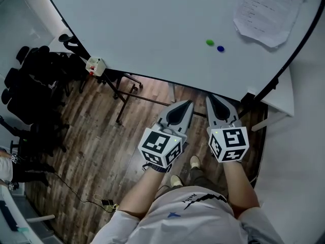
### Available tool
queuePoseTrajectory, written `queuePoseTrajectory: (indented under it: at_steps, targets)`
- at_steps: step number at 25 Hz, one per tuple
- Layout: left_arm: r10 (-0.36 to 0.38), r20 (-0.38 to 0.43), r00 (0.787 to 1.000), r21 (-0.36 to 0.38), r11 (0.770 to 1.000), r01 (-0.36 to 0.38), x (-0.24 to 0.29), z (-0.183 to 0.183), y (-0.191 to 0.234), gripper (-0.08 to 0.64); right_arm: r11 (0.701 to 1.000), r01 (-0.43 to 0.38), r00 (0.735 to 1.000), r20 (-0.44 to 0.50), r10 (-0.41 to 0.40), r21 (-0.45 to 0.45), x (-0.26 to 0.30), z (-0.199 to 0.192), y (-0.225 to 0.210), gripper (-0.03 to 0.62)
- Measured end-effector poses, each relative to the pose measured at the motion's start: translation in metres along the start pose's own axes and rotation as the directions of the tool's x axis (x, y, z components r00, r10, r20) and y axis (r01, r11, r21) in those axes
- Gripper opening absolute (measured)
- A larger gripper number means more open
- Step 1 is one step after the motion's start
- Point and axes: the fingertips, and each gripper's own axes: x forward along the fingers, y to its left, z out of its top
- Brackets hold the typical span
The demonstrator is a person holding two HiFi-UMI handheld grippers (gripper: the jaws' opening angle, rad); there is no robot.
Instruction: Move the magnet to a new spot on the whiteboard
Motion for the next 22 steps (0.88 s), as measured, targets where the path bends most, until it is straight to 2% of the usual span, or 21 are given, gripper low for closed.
queuePoseTrajectory:
  at_steps: [8,14,22]
  targets:
    - [-0.002,0.006,1.000,0.011,1.000,0.002,-0.033,0.000,-0.011,0.011,0.998,-0.044,0.999,0.015,0.043,0.038,-0.024,-0.004,0.037,0.015]
    - [-0.003,0.006,1.000,0.018,1.000,0.003,-0.040,0.003,-0.014,0.011,0.996,-0.061,0.998,0.035,0.059,0.061,-0.029,0.000,0.044,0.014]
    - [-0.008,0.008,1.000,0.025,1.000,0.008,-0.044,0.007,-0.017,0.011,0.997,-0.069,0.997,0.050,0.067,0.044,-0.032,0.008,0.051,0.014]
